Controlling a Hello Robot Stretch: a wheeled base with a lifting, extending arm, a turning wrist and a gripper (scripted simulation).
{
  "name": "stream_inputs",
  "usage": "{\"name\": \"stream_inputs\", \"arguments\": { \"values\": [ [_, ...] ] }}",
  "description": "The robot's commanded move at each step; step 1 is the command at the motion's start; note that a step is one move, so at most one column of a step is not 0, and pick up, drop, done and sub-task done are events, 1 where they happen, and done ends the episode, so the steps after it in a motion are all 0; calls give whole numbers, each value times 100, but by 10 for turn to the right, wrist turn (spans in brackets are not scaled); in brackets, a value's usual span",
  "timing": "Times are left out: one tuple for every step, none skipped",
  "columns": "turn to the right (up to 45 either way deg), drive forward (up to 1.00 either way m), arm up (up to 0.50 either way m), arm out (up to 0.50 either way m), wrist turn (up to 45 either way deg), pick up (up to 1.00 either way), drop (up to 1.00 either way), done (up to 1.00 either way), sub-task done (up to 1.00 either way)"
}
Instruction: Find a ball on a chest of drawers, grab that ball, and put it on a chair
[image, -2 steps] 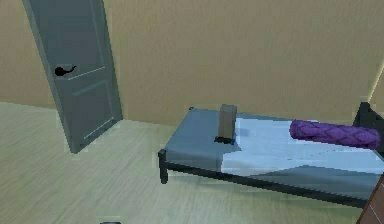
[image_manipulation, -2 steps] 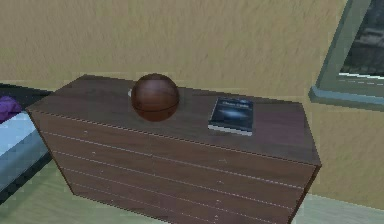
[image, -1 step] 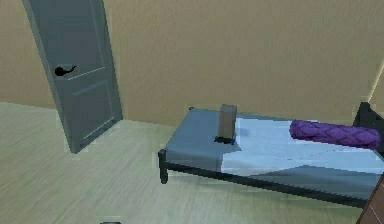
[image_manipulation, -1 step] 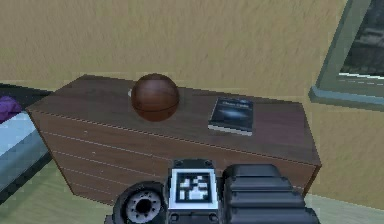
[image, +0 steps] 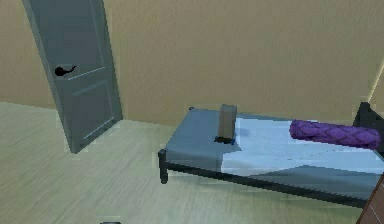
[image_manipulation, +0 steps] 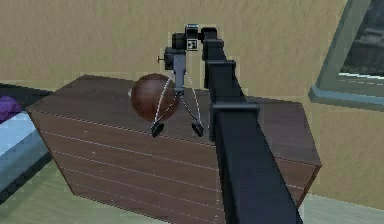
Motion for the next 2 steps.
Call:
{"name": "stream_inputs", "arguments": {
  "values": [
    [0,0,0,0,450,0,0,0,0],
    [0,0,0,0,450,0,0,0,0]
  ]
}}
